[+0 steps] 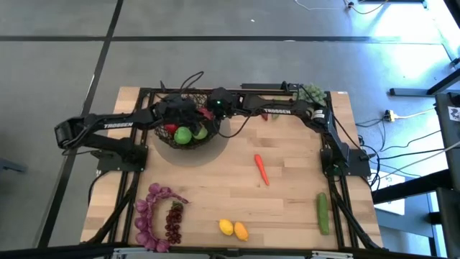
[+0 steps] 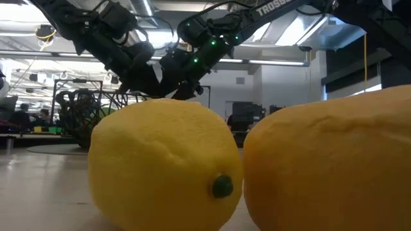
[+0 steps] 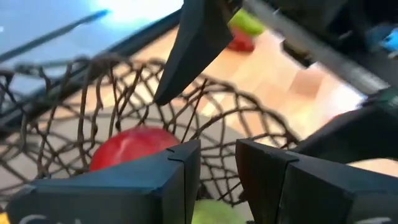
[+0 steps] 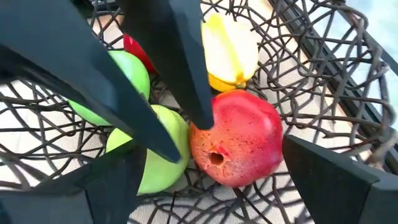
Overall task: Build produce basket
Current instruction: Put the bottom green cucumber into the black wire basket
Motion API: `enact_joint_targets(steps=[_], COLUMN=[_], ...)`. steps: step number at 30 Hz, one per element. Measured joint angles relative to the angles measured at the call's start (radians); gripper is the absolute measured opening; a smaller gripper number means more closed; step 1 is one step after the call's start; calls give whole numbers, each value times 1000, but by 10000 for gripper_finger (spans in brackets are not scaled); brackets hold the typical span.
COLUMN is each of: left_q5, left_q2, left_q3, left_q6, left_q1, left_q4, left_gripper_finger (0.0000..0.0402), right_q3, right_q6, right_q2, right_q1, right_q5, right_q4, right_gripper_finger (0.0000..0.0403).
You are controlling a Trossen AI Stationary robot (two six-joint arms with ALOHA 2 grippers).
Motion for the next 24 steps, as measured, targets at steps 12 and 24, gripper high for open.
enact_joint_targets(steps=[12,24], left_q5=[-15,-14], left_q2=[-172,-390], left_q3=[2,2], left_q6=[60,70], left_q1=[-1,-74], left_q4=[-128,-352], left_gripper_finger=[93,93], right_q3=[318,510], right_q6=[-106,-61], right_q2=[-5,-21], right_q1=[41,109], right_q5=[88,89], right_q4=[-472,-804], right_gripper_finger=[367,367])
